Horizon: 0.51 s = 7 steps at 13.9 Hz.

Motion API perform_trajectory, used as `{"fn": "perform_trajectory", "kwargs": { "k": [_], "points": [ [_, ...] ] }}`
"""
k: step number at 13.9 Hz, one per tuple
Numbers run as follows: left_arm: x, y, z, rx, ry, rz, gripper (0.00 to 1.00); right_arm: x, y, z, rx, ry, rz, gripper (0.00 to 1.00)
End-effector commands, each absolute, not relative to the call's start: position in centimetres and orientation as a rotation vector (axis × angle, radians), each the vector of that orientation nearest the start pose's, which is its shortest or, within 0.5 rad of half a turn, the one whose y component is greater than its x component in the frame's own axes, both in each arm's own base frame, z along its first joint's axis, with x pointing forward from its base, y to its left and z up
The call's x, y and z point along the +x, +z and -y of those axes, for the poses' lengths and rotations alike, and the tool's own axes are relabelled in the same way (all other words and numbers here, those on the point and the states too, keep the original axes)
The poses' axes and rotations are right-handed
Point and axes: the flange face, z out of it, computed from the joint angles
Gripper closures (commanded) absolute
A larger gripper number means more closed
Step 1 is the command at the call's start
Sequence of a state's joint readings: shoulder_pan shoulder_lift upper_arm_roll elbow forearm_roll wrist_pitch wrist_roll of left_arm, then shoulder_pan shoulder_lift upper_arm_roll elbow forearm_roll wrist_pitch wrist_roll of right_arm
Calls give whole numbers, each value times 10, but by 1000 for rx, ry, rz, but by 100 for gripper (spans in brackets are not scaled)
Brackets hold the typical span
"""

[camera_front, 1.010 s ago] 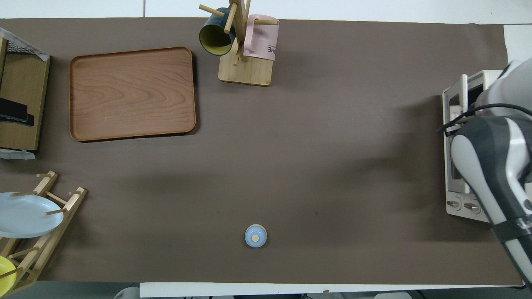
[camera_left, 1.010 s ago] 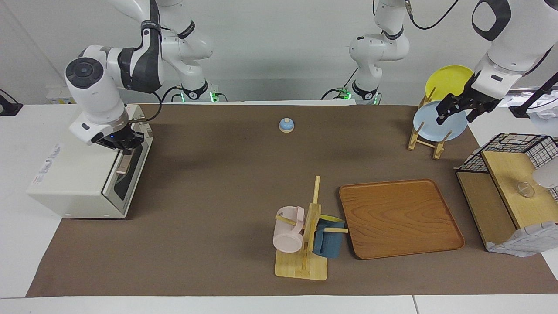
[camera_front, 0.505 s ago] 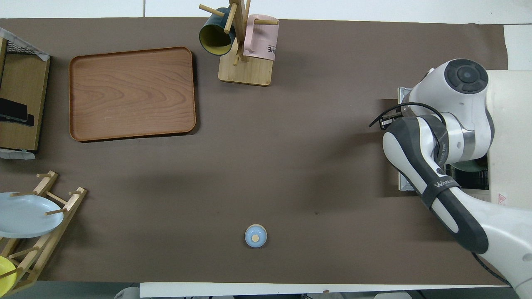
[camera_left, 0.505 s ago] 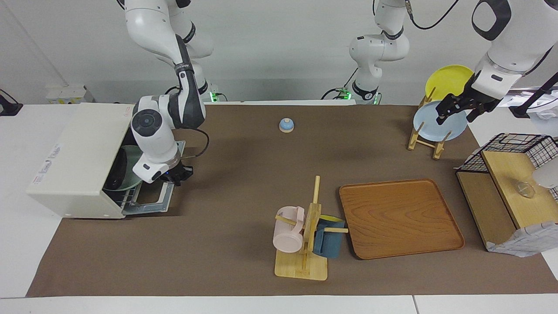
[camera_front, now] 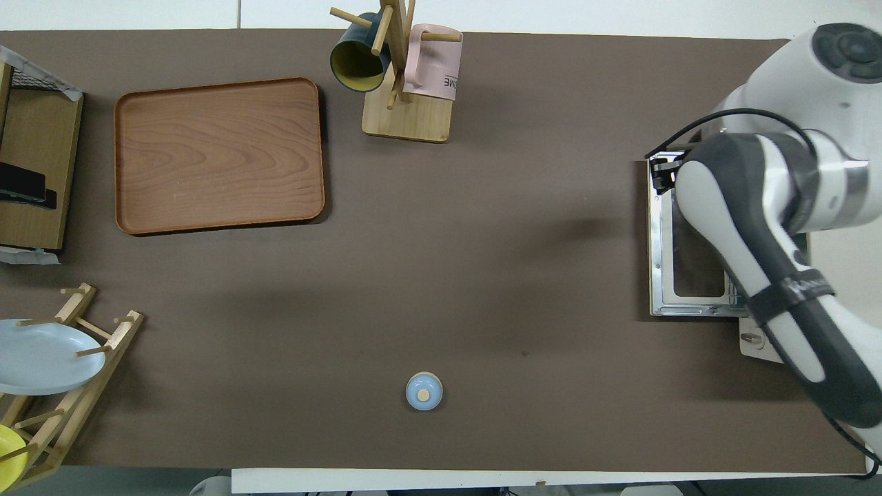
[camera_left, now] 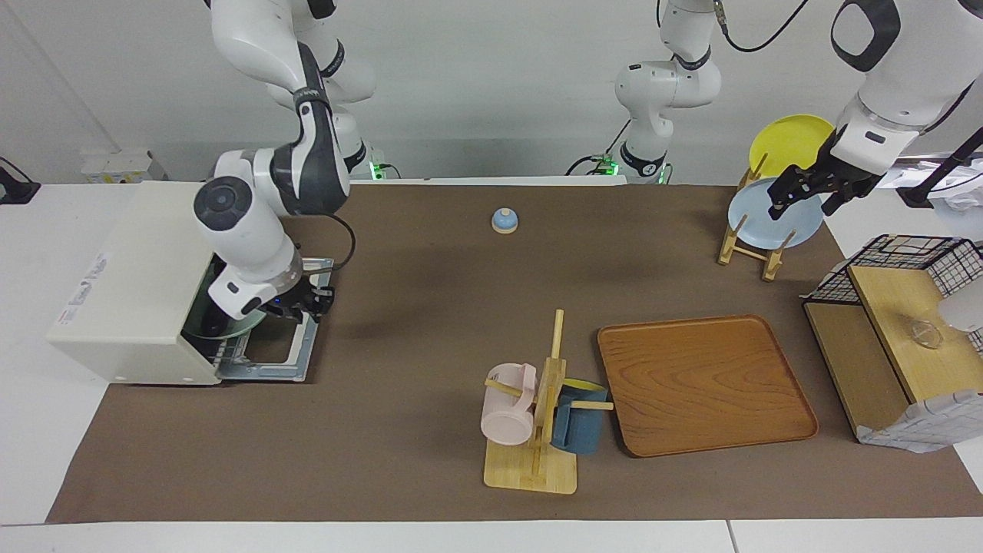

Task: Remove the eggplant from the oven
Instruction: 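Pull the oven door open with the right gripper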

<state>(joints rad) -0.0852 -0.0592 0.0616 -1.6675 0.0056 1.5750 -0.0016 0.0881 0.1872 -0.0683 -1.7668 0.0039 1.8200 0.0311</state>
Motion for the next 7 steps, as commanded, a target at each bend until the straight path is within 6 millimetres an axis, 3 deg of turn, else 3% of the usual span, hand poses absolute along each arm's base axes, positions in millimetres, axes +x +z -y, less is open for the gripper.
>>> {"fn": "perform_trajectory", "kwargs": {
  "k": [1, 3, 7],
  "points": [
    [534, 612, 9, -3140, 70, -48, 0, 569, 410, 43, -3119, 237, -126, 37],
    [534, 612, 9, -3140, 70, -46, 0, 556, 387, 45, -3123, 184, -121, 40],
    [534, 612, 9, -3140, 70, -46, 0, 557, 381, 41, -3125, 170, -107, 42]
  ]
}}
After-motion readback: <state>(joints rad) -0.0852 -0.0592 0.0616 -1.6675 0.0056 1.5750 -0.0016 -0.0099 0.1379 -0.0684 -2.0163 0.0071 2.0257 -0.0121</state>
